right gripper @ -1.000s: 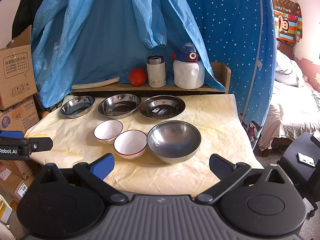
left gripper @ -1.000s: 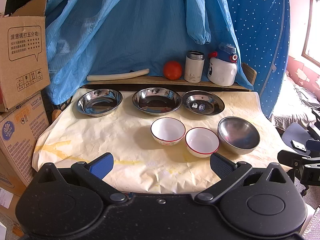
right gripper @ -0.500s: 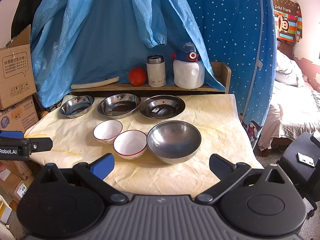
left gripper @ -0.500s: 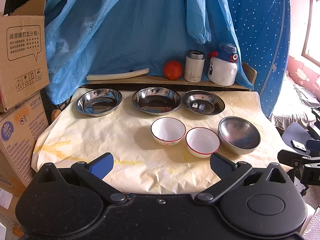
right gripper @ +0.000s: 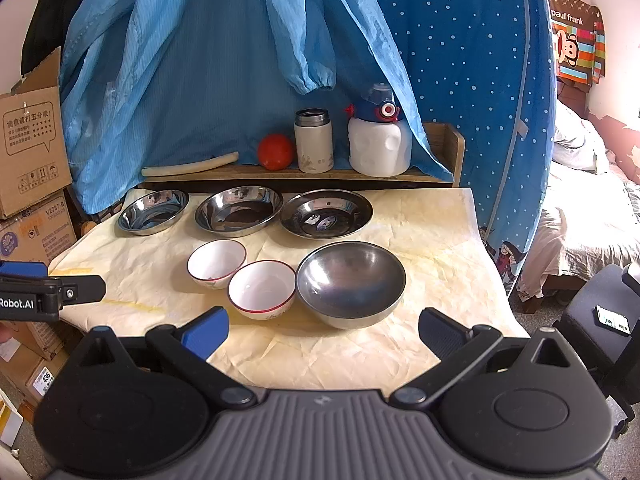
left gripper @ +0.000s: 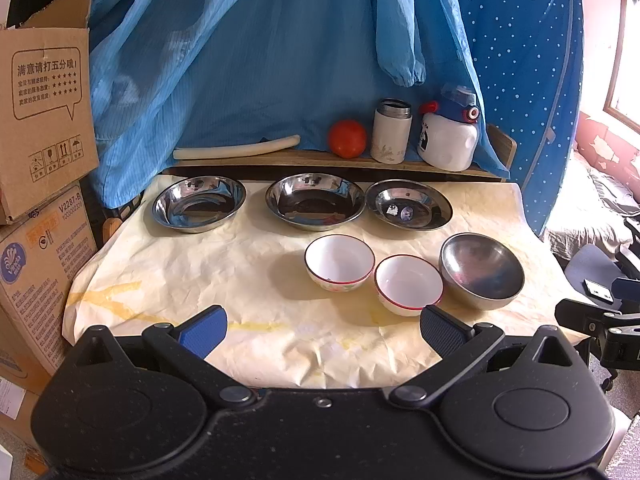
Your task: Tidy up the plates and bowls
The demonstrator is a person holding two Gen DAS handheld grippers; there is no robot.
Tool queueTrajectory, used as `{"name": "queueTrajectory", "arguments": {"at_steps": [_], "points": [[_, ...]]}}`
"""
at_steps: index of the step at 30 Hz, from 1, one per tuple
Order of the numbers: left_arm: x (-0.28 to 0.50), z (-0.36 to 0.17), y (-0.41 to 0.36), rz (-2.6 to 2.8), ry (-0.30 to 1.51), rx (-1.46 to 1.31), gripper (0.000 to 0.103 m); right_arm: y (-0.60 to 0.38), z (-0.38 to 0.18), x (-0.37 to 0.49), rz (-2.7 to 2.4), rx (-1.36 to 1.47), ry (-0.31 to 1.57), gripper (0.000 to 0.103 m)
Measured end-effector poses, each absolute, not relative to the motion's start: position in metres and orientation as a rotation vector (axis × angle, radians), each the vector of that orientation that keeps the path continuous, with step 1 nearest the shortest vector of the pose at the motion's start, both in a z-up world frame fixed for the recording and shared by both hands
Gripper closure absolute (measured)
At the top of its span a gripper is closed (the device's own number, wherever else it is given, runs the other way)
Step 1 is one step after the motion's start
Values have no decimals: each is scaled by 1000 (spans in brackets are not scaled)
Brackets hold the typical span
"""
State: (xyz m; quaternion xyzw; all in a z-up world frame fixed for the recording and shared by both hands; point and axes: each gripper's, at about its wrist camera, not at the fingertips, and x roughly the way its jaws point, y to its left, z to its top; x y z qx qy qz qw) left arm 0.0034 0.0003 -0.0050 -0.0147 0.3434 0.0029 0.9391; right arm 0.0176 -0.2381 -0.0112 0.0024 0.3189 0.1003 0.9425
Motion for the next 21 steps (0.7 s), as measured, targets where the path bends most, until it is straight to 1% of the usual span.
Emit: {"name": "queueTrajectory", "arguments": {"at_steps": [12, 21], "points": [[6, -10, 5, 5, 713, -36, 1, -231, -16, 25, 203, 3, 662, 0], [26, -16, 21, 25, 751, -82, 1, -232, -14, 29, 196, 1, 665, 0]]}}
